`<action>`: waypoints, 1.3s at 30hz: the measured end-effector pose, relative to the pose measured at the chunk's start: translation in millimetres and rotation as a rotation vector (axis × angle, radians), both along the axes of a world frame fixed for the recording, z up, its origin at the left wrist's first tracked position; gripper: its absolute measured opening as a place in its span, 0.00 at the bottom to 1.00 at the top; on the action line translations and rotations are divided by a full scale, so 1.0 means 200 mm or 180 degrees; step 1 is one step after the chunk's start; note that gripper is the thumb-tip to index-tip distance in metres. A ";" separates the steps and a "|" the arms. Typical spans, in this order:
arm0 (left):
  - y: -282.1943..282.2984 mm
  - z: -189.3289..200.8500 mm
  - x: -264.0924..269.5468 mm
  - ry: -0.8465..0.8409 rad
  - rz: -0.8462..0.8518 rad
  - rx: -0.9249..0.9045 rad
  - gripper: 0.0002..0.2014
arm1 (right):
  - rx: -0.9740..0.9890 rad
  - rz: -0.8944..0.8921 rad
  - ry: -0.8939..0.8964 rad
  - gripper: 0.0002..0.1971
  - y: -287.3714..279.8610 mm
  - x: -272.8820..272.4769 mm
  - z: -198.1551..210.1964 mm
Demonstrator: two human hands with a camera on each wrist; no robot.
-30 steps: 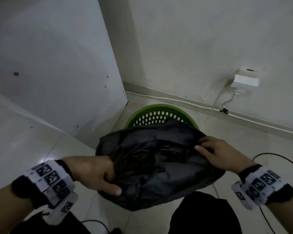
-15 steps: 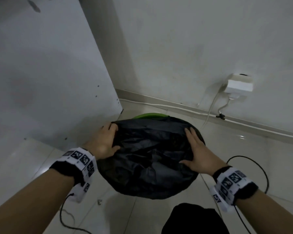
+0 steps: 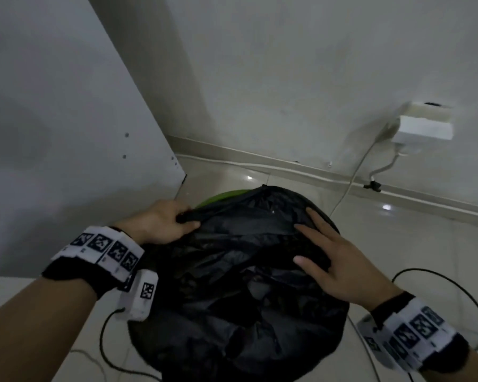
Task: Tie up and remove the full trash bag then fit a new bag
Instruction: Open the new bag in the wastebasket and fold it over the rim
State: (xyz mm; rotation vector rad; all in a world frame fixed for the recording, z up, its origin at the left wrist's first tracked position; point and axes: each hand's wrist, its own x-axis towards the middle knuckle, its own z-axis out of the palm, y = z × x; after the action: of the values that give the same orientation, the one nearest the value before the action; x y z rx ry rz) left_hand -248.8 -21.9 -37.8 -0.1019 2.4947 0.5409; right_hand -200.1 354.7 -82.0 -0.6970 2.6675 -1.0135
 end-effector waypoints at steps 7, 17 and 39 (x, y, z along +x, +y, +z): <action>-0.03 0.03 -0.11 0.0598 -0.0342 -0.1263 0.26 | 0.0027 0.0202 -0.0500 0.56 -0.03 -0.06 0.04; -0.07 -0.03 -0.17 -0.0102 0.0915 0.1230 0.12 | 0.0341 0.0136 -0.0668 0.58 -0.05 -0.22 0.14; -0.23 -0.09 0.16 -0.1004 0.1588 0.0850 0.14 | -0.0073 -0.0899 -0.1536 0.29 0.07 -0.21 0.12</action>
State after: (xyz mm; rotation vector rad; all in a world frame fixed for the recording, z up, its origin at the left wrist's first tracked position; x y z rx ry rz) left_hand -216.6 -67.1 -55.7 -0.6626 2.0621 0.9721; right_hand -241.5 368.0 -58.3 -0.0551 2.3618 -1.1105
